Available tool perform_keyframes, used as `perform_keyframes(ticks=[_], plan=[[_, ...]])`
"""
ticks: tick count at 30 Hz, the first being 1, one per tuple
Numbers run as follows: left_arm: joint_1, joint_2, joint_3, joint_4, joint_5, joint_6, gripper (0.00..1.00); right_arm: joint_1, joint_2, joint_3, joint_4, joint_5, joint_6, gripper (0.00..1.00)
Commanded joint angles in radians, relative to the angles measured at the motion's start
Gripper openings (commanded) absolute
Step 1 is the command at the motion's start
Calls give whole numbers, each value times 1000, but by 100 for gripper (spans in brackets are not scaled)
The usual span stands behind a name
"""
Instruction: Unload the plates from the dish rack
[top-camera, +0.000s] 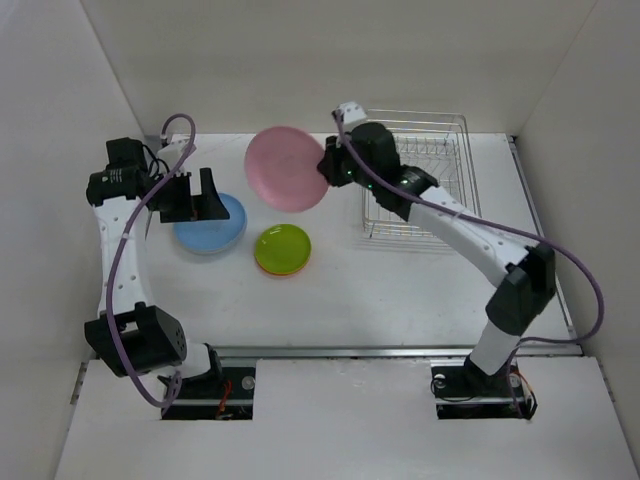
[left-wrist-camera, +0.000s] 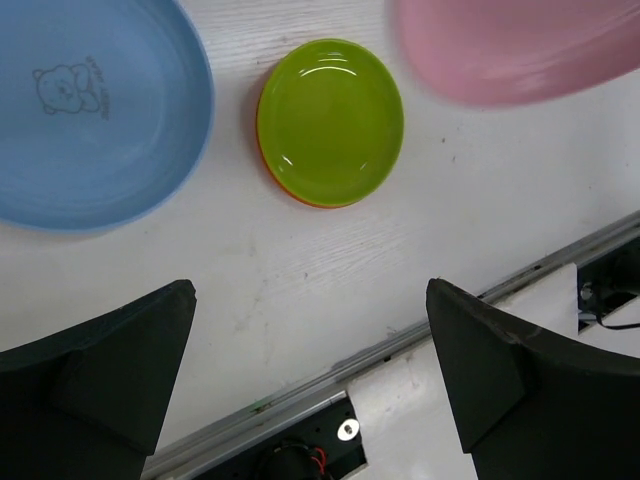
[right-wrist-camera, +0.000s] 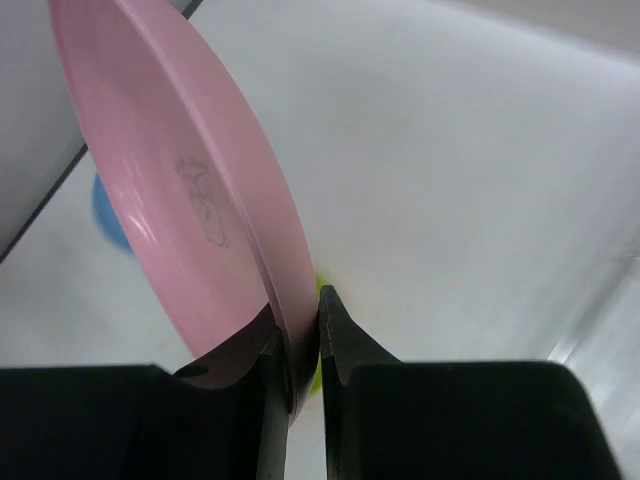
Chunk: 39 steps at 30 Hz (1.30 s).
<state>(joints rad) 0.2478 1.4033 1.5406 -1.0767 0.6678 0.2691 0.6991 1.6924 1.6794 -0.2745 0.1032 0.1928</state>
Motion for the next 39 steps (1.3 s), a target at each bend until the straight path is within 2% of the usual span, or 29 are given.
perform_keyframes(ticks=[1,3,8,11,12,13,16,17,20,21,25,27,28,29,30,33,35,39], plan=[[-7,-20,10,-17,56,22,100,51,91,-20,151,-344,134,0],[-7,6,-25,15,-20,2,100,83,134,-20,188,-455,169,0],[-7,63,-71,31,-83,28,100,135,210,-60,307,-531,215,0],[-7,86,-93,40,-143,28,93,135,234,-50,307,-550,226,0],[-7,86,-102,40,-143,28,89,135,234,-50,317,-550,226,0],[-7,86,-102,40,-152,28,77,135,234,-50,317,-550,226,0],[-7,86,-114,49,-133,28,55,135,234,-50,327,-550,226,0],[-7,76,-123,49,-132,28,39,135,234,-50,327,-550,226,0],[-7,75,-123,23,-110,28,15,135,243,-50,327,-550,226,0],[-7,66,-123,3,-99,39,0,135,243,-50,327,-550,226,0],[-7,57,-112,-37,-99,58,0,135,253,-29,316,-550,235,0],[-7,57,-103,-37,-114,58,0,135,253,-29,296,-511,235,11],[-7,57,-90,-37,-114,58,0,135,262,-18,284,-495,235,22],[8,57,-80,-37,-128,58,0,135,262,-1,255,-481,235,39],[21,57,-60,-37,-128,35,0,135,271,11,235,-465,235,65],[82,78,-25,-37,-102,22,0,112,300,78,143,-410,235,80],[138,88,-14,-10,-71,-4,0,79,300,88,129,-390,247,83],[250,172,26,56,-4,-80,0,53,225,5,159,-347,273,86]])
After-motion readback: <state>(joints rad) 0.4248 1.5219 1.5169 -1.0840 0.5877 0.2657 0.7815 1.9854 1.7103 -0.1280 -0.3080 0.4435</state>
